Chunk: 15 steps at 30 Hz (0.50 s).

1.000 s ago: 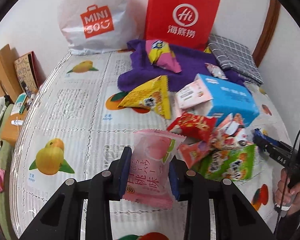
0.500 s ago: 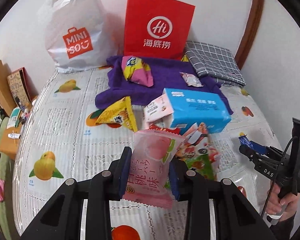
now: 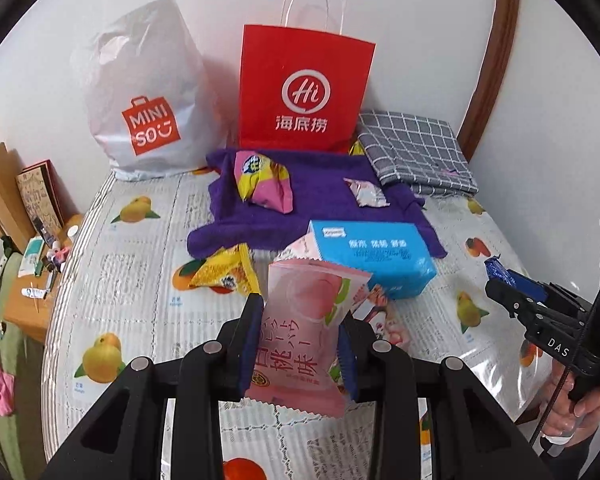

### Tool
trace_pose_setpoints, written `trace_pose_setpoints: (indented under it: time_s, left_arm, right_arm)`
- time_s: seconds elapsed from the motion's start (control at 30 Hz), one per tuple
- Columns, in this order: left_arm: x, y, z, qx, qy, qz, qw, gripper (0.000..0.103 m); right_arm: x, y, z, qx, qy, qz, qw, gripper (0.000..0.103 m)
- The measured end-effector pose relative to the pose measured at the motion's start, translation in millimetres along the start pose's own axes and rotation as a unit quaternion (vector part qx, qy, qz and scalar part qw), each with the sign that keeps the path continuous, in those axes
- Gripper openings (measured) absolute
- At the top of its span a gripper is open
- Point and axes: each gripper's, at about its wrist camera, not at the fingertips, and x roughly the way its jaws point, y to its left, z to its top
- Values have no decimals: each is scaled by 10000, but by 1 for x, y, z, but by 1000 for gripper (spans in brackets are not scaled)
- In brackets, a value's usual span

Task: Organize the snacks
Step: 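Lift both held packets and carry them toward the purple towel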

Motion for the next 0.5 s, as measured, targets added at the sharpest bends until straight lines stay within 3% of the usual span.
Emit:
trace_pose_setpoints:
  time_s: [0.5]
  left_arm:
    - [2,-13,36,0,-243,86,9997,32]
  right_arm:
    - [-14,1,49,-271,-337,131,9990,44]
